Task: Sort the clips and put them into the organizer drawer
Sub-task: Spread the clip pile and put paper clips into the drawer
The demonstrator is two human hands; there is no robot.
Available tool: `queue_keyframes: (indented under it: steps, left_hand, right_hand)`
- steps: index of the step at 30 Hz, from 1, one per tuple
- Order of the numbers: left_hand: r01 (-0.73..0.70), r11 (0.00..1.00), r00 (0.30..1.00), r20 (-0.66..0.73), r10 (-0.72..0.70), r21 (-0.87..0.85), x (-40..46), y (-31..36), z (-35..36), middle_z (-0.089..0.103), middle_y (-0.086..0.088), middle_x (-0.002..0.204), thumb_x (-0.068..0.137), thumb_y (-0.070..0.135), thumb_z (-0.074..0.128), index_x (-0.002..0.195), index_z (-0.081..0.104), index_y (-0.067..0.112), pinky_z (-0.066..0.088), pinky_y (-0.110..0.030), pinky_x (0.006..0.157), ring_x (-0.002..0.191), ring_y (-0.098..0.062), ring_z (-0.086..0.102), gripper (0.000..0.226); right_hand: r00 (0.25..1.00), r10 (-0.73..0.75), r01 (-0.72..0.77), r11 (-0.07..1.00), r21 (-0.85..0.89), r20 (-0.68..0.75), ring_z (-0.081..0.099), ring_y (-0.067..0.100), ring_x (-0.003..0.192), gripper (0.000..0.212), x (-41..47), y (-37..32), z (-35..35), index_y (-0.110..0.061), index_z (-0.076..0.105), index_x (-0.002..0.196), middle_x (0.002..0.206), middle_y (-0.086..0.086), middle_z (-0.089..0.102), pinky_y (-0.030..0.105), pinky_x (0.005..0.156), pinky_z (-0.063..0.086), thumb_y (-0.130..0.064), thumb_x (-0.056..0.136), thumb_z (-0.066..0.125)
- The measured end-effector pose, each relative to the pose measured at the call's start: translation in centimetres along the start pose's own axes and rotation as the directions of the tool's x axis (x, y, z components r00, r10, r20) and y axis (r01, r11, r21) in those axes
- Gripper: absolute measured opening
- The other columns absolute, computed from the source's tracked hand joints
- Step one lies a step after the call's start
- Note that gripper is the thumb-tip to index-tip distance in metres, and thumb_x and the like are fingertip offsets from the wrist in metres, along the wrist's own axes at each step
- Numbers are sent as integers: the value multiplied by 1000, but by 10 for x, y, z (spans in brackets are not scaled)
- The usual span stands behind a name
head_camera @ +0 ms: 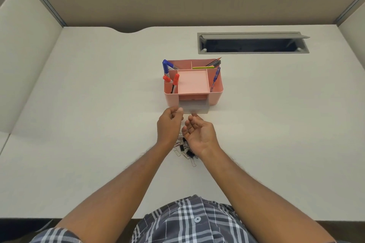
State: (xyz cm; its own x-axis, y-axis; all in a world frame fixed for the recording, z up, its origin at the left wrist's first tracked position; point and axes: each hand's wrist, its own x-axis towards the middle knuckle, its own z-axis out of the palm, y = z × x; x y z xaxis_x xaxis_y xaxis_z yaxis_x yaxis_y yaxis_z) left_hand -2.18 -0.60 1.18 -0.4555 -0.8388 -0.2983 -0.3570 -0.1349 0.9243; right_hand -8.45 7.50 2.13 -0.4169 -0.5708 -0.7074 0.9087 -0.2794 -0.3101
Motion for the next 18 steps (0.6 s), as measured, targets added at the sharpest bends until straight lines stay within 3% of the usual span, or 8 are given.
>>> queue_keyframes:
  steps: [6,11,14,18]
  left_hand:
    - [13,1000,1000,23,-13,-5,-2,-2,-2,72,5,95,88,45,59,109,65,21,56,-44,89,90,-11,70,32]
    - [6,1000,999,52,-6,-1,-3,-3,-4,72,6,95,89,46,59,108,65,22,55,-43,90,92,-11,69,31]
    - [13,1000,995,101,-15,25,-4,-4,-9,70,7,101,90,49,57,112,63,23,54,-40,92,97,-12,67,35]
    - [-61,979,996,78,47,193,-5,-9,-20,68,5,108,96,31,54,118,63,18,49,-26,89,101,-12,63,26]
  right_hand:
    - [999,11,-17,992,-123,-51,58,17,68,25,-3,-9,-5,-5,63,113,80,6,64,27,61,50,-3,88,59]
    - [990,-61,1,900,-436,-125,55,15,64,19,-10,-28,-9,1,62,107,78,8,60,25,57,49,-1,89,57]
    - [976,-201,76,687,-723,-89,53,16,63,22,-15,-45,-19,-3,63,109,78,8,59,26,57,47,0,90,54]
    - [909,-408,146,127,-981,83,59,19,76,27,-16,-67,-44,-14,67,111,89,2,66,30,73,50,-9,90,51]
